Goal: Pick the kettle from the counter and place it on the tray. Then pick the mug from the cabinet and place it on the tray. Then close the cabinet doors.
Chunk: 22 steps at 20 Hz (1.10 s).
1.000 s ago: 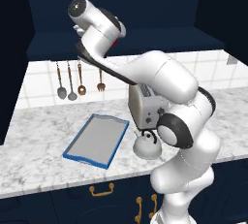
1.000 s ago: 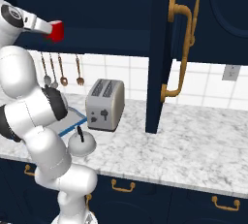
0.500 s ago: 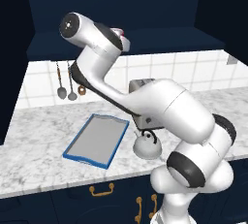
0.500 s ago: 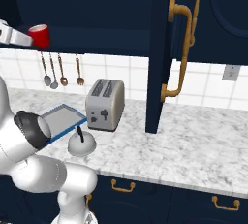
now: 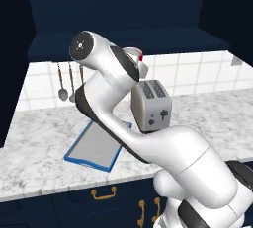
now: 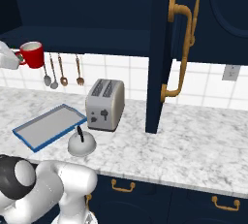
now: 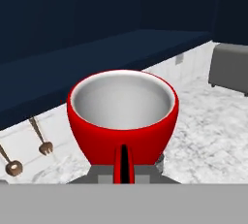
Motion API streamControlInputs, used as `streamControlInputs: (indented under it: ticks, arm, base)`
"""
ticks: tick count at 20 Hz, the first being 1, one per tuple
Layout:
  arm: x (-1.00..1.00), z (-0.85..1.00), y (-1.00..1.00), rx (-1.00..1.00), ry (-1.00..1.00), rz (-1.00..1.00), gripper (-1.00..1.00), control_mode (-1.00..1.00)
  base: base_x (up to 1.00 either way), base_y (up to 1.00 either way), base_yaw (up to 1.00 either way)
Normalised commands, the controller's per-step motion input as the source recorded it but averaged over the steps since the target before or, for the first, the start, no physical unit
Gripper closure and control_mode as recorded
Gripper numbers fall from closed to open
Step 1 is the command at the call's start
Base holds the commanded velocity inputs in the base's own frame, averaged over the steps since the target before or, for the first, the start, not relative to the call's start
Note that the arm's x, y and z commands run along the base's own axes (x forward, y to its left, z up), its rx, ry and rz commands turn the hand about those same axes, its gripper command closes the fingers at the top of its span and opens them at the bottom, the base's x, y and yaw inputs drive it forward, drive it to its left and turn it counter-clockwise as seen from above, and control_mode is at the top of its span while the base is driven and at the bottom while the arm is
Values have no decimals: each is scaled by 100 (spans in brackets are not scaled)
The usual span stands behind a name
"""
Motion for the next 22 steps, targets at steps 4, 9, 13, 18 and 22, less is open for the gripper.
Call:
streamControlInputs:
  ticks: [4,9,13,18,22]
  arm:
    - [-48,-64,0,0,9,-8,100,-100]
    - [3,-69,2,0,9,-2,100,-100]
    - [51,-70,20,0,7,0,100,-100]
    - [54,-68,21,0,7,0,100,-100]
    - [55,-65,28,0,7,-1,100,-100]
  base:
    - [0,0,0]
    - [0,0,0]
    - [0,0,0]
    - [0,0,0]
    - [0,0,0]
